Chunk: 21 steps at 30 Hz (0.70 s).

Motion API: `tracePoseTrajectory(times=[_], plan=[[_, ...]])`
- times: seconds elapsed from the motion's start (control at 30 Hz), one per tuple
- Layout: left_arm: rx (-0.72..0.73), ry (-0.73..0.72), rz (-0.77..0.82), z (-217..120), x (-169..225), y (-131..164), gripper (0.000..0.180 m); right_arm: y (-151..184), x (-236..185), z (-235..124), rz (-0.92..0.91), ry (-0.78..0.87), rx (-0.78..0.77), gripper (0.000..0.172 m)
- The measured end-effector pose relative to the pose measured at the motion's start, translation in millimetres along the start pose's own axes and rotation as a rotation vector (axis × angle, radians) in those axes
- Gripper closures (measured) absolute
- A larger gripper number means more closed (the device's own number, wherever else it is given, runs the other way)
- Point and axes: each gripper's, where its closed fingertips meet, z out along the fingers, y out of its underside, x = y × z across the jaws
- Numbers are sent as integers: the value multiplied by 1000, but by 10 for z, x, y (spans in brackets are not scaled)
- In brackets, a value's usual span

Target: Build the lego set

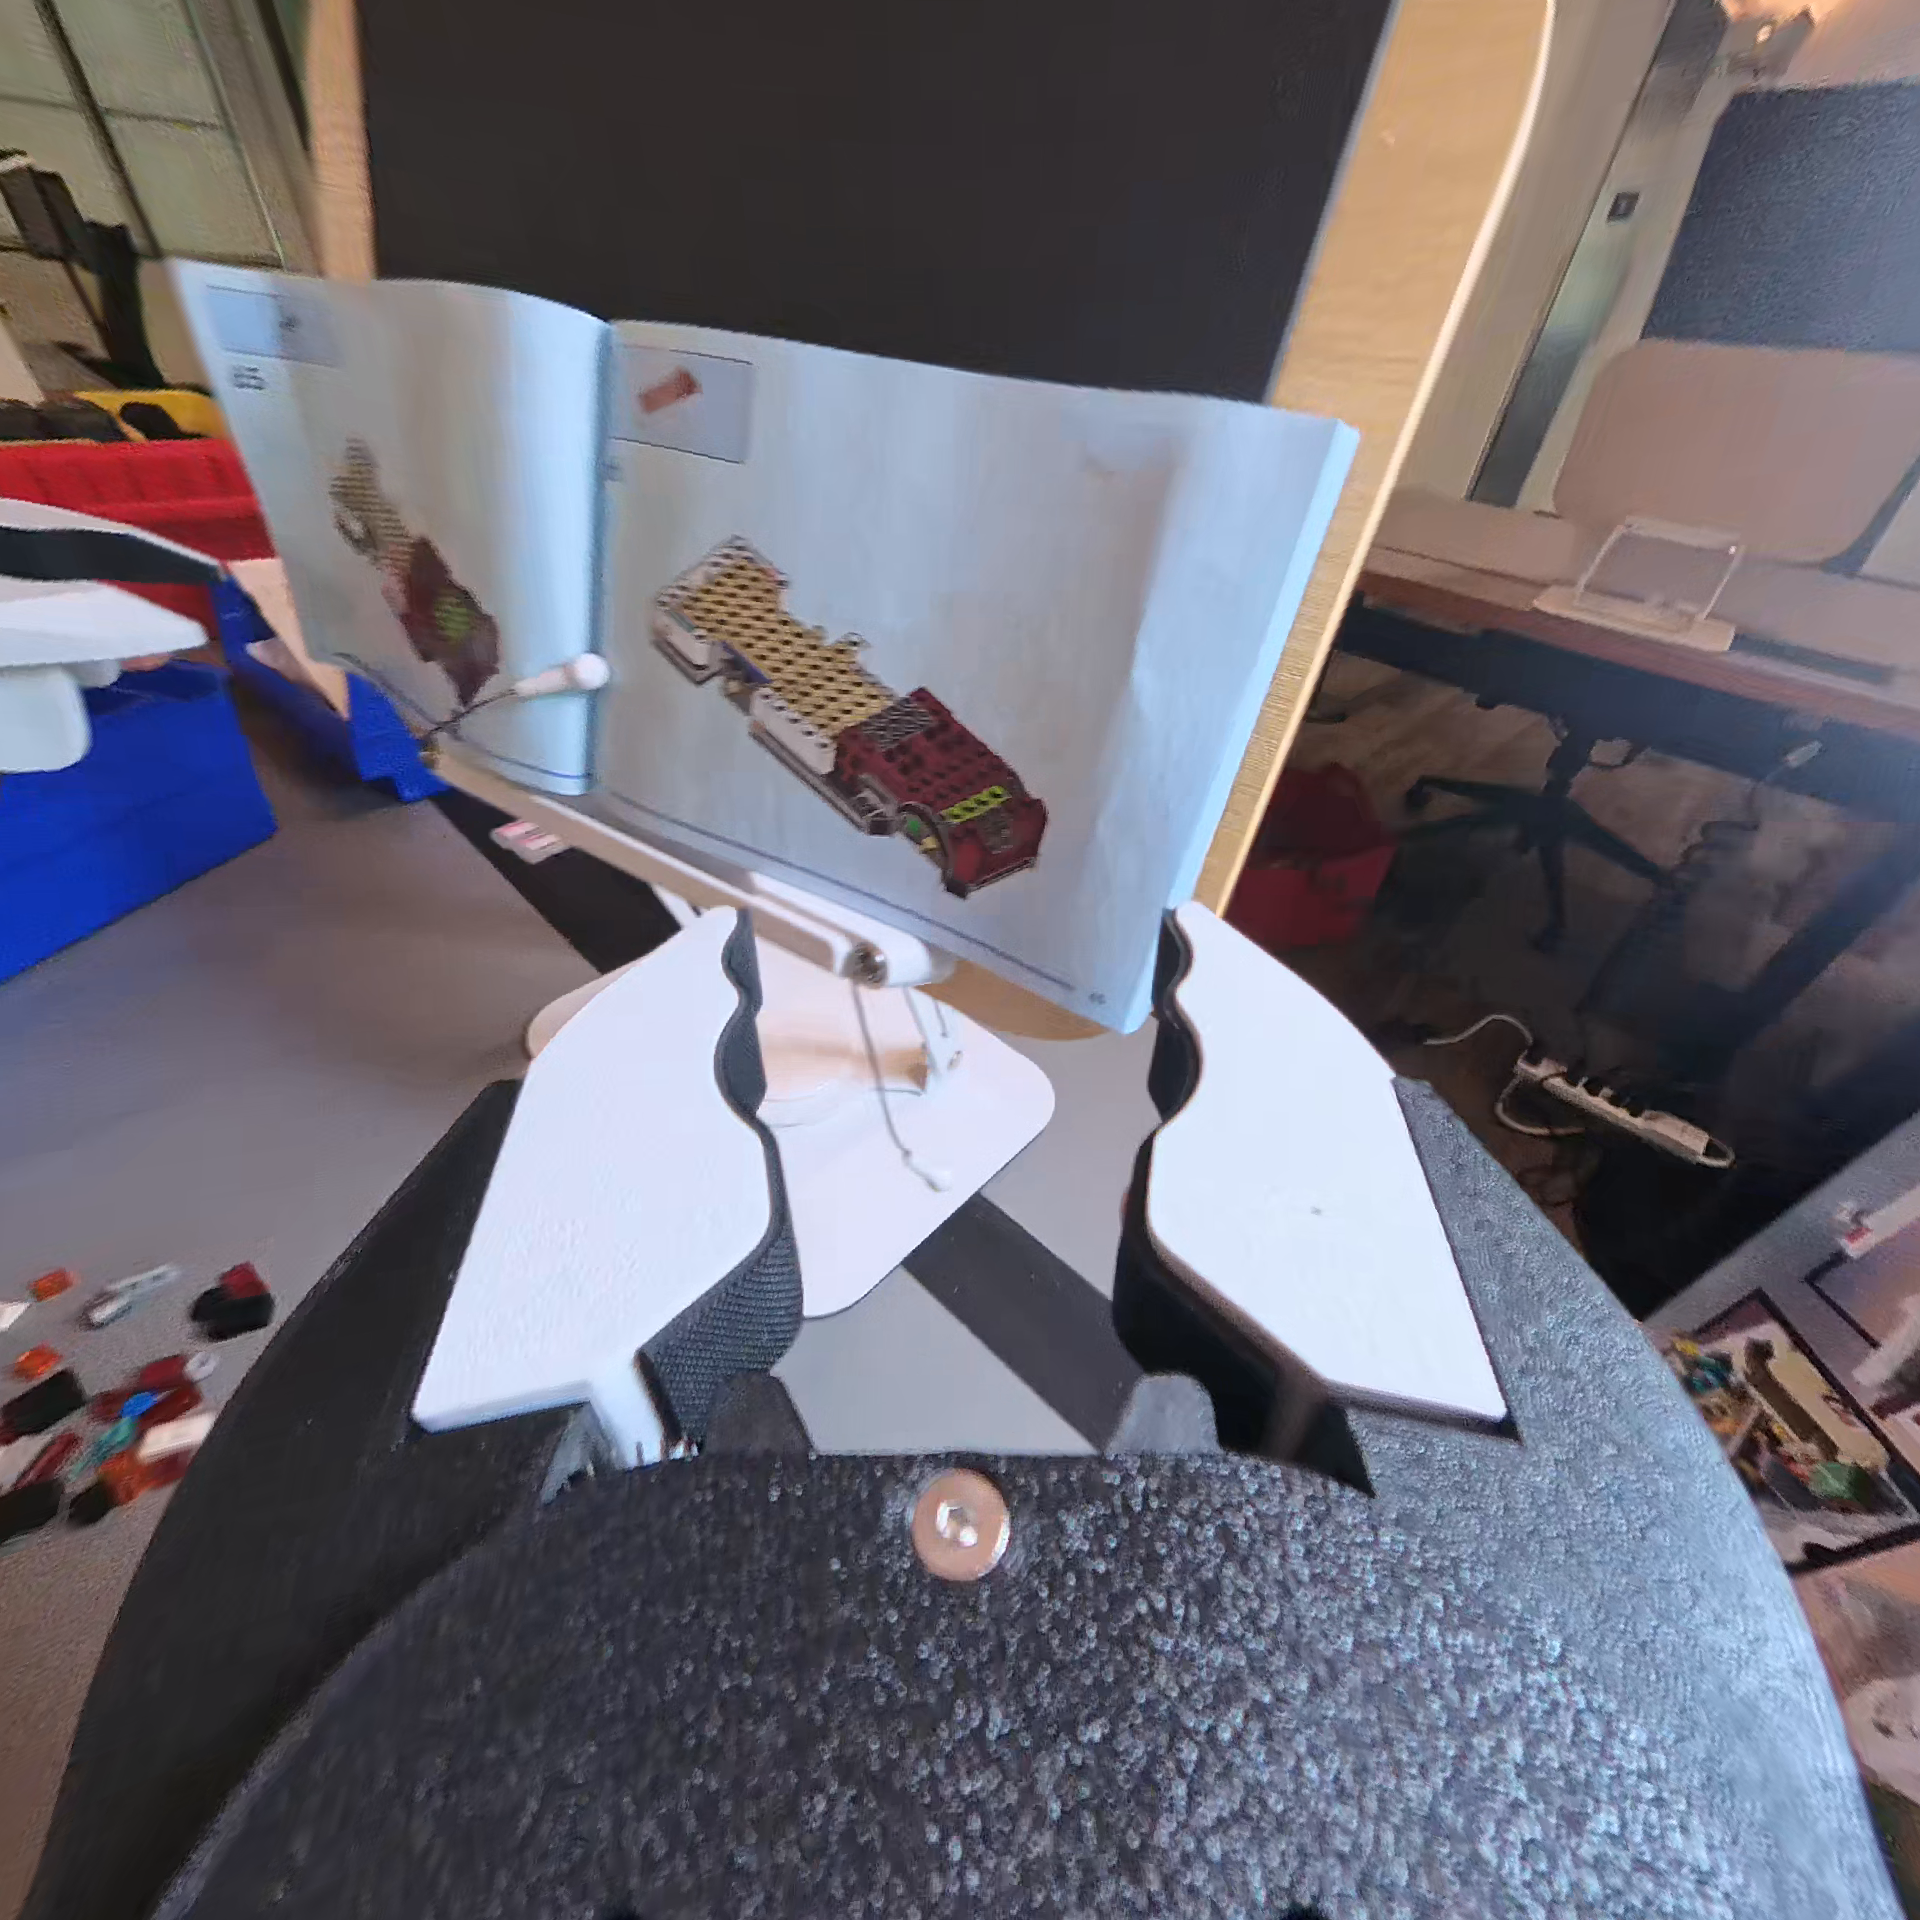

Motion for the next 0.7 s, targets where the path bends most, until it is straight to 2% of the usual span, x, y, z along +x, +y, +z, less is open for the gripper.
tracePoseTrajectory(times=[0.13, 0.3, 0.37, 0.53, 0.7], plan=[[67, 20, 18, -280, 197, -27, 157, 33, -555, -505, -60, -81, -5, 99], [139, 42, 47, -721, 426, -57, 179, 194, -1179, -1117, -72, -155, -30, 111], [158, 23, 63, -896, 496, -37, 180, 233, -1358, -1288, -33, -153, -22, 115], [199, 22, 17, -1279, 721, 50, 180, 384, -1624, -1512, 40, -74, 43, 122], [178, 16, -13, -1407, 768, 279, 180, 623, -1642, -1540, 19, -10, 118, 140]])
